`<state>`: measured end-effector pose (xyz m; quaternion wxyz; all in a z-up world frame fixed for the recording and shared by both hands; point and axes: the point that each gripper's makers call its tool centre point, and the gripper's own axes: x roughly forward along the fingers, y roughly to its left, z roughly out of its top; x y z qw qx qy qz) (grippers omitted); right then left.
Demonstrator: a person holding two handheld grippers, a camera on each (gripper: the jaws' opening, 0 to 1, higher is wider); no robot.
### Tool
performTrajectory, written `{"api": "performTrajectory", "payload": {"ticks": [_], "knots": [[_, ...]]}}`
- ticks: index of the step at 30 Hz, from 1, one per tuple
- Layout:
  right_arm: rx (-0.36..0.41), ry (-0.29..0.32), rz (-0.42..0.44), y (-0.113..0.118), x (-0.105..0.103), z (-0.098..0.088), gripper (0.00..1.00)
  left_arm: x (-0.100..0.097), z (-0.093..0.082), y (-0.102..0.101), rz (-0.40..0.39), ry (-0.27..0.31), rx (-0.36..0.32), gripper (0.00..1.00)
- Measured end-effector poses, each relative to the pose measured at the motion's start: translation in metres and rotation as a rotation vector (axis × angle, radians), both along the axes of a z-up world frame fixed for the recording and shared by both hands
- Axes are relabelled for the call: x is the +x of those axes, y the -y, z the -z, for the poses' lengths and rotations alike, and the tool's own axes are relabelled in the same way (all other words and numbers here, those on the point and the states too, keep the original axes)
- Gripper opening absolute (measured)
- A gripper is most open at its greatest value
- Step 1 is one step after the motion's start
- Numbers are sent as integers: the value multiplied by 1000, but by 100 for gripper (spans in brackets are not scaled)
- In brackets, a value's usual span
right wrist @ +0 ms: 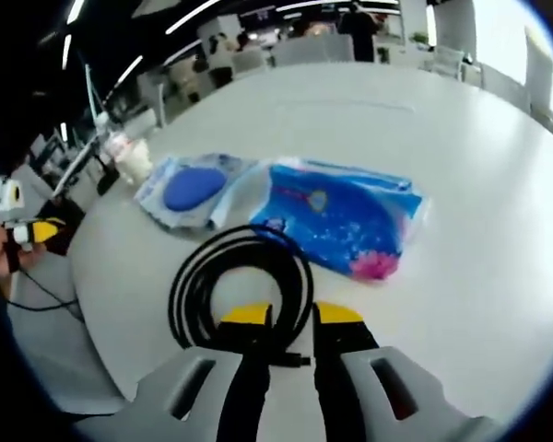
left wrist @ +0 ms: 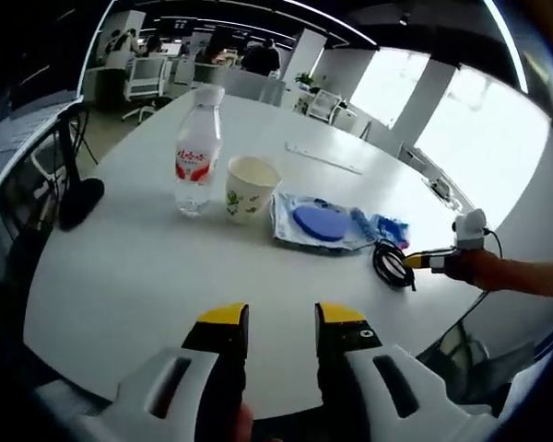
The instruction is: Arrange the tabletop items into an orderly group along one side of the table until the central work area is clear of visible clutter.
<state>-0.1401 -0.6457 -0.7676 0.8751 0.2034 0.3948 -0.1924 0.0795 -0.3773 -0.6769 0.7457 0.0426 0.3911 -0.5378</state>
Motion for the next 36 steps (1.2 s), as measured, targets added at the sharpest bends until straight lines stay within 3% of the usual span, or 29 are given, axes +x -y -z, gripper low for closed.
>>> {"api": "performTrajectory", "payload": {"ticks": [9, 26, 34, 36], "knots": [[-6, 1, -18, -5, 6, -1, 7, -7, -2, -2, 2, -7, -7, 27], [18, 13, -72, -27, 18, 0, 6, -8, -2, -4, -9, -20, -14, 27], [34, 98, -26, -17, 14, -18, 17, -7, -2, -5, -16, -28, -17, 27], [18, 176, 11, -6, 13, -31, 18, -7, -4, -6, -18, -30, -20, 27]]}}
